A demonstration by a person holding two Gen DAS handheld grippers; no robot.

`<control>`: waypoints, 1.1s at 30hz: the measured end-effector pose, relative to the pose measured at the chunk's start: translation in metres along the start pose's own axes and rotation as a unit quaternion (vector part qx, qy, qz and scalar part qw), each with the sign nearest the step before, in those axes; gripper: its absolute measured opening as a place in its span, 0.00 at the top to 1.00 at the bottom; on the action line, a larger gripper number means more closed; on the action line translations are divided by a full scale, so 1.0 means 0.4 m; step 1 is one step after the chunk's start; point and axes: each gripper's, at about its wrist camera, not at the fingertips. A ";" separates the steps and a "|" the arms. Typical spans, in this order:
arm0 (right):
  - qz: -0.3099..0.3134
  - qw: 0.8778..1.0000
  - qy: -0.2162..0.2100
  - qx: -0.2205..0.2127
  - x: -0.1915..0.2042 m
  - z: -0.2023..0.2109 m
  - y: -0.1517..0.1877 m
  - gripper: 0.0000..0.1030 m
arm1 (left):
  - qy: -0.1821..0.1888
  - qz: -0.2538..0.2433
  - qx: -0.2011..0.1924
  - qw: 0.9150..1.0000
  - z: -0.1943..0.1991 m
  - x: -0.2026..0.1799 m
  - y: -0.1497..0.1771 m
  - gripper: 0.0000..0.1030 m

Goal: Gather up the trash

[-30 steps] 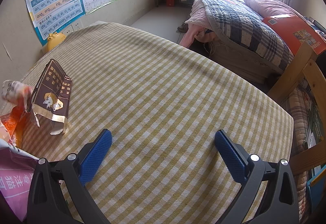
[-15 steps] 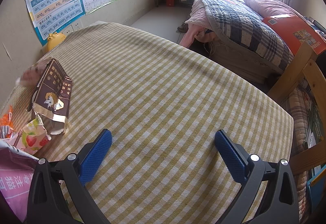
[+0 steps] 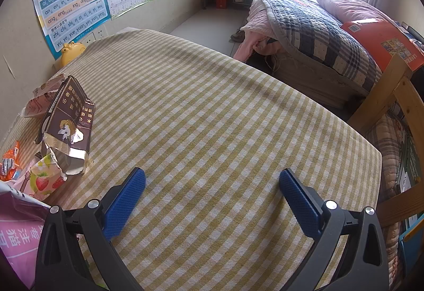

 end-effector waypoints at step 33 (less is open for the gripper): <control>-0.099 0.987 0.021 -0.122 -0.146 0.406 0.017 0.07 | 0.141 -0.112 0.024 0.983 0.099 -0.410 0.065 0.05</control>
Point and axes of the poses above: each gripper's, at about its wrist camera, not at the fingertips, and z roughly against the way its jaws point, x to its left, y to its underside, and after that the axes turned 6 degrees about -y, right-handed
